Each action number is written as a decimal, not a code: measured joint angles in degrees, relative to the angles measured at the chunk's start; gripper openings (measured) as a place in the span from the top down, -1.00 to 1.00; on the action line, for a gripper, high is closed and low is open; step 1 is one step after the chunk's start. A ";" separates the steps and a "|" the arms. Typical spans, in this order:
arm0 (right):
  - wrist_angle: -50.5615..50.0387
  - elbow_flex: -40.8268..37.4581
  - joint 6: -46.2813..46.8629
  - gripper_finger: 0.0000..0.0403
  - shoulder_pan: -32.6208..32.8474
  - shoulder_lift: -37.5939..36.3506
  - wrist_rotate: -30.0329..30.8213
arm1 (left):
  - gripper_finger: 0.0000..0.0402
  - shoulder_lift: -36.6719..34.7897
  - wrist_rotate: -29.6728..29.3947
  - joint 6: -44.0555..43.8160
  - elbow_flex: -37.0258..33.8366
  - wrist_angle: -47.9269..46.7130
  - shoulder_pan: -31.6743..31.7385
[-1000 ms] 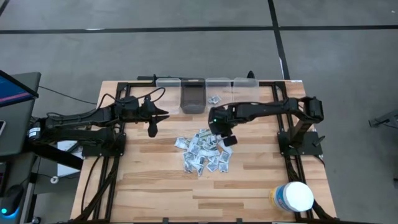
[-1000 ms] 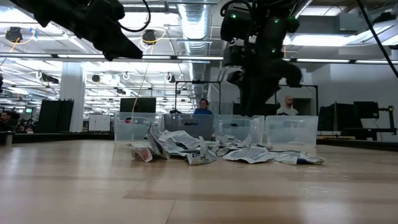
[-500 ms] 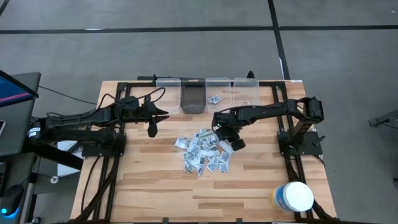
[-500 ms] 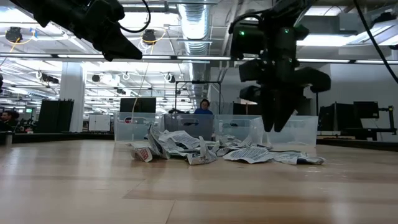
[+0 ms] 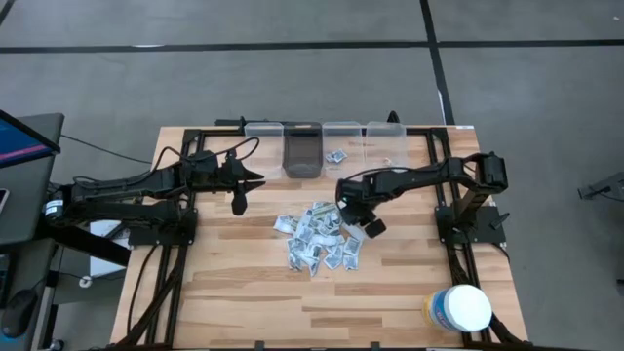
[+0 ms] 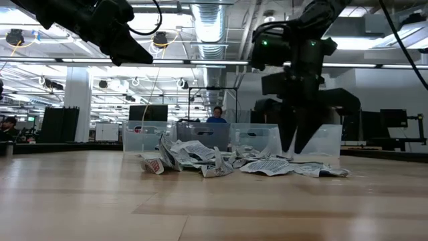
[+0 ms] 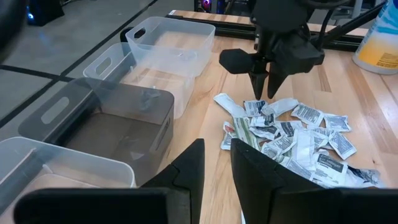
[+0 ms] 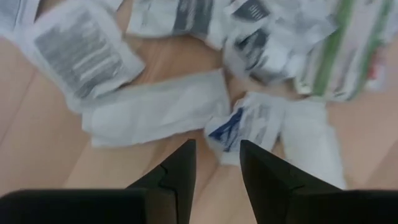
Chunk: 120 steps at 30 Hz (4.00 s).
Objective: Pick & Place First Aid Supplies
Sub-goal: Put the alcohol pad into the black bin, then put the bandage into the left transparent bin
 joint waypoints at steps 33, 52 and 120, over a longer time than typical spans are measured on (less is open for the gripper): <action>-4.61 4.48 -0.05 1.00 -0.22 0.02 0.80 | 0.61 0.00 -0.26 -0.02 0.00 -0.32 -0.01; -7.64 20.83 -14.83 1.00 -2.91 0.00 4.99 | 0.61 0.00 1.91 -0.02 0.00 0.02 -0.01; -2.54 3.63 17.46 0.99 -1.09 -6.44 -6.06 | 0.61 1.11 4.00 -2.10 -0.02 0.69 0.00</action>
